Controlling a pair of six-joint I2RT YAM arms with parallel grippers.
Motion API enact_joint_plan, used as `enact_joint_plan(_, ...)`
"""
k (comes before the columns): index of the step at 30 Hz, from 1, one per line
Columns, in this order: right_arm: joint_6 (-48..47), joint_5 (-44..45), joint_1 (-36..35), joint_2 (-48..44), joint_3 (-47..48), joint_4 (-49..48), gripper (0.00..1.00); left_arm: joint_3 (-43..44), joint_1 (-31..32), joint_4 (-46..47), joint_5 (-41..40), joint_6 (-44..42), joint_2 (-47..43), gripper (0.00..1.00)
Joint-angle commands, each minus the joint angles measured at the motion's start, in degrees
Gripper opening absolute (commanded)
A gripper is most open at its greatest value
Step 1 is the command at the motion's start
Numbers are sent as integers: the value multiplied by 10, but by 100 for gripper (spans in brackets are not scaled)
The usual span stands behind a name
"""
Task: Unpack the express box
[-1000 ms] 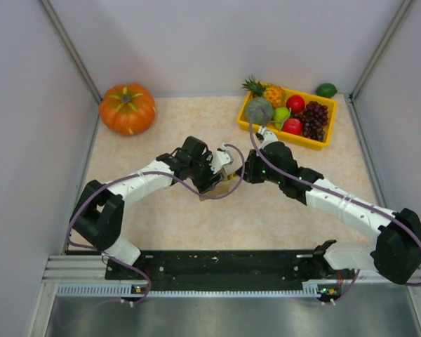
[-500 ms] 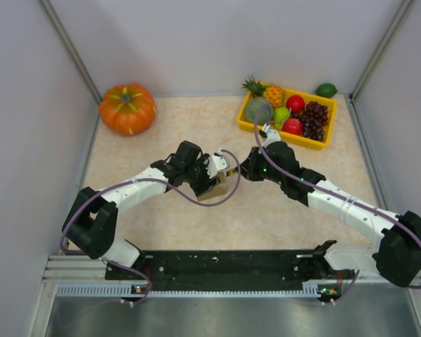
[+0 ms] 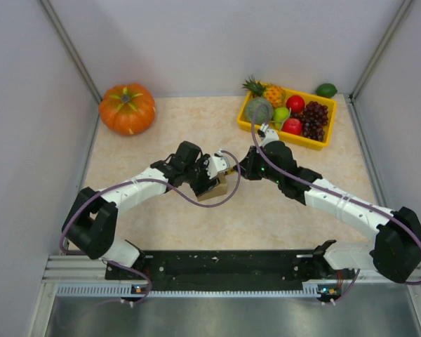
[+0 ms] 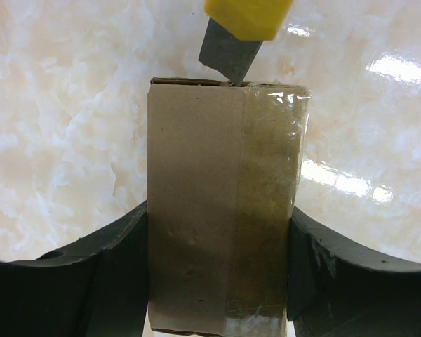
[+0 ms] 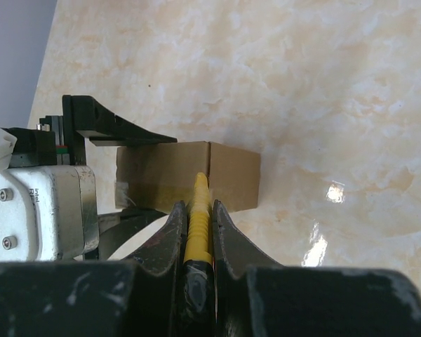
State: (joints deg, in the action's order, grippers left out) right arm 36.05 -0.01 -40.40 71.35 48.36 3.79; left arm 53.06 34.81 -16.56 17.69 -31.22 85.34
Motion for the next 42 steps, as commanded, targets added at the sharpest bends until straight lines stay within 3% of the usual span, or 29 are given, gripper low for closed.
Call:
enact_joint_plan(1, -2, 12, -5, 3, 2, -33, 0, -23, -1, -30, -12, -15, 3, 35)
enact_joint_plan(22, -12, -31, -4, 34, 1, -32, 0, -16, 1, -30, -20, -2, 14, 34)
enact_joint_plan(42, -18, -97, -5, -17, -5, 114, 0, 32, 0, -66, -74, 33, 76, 34)
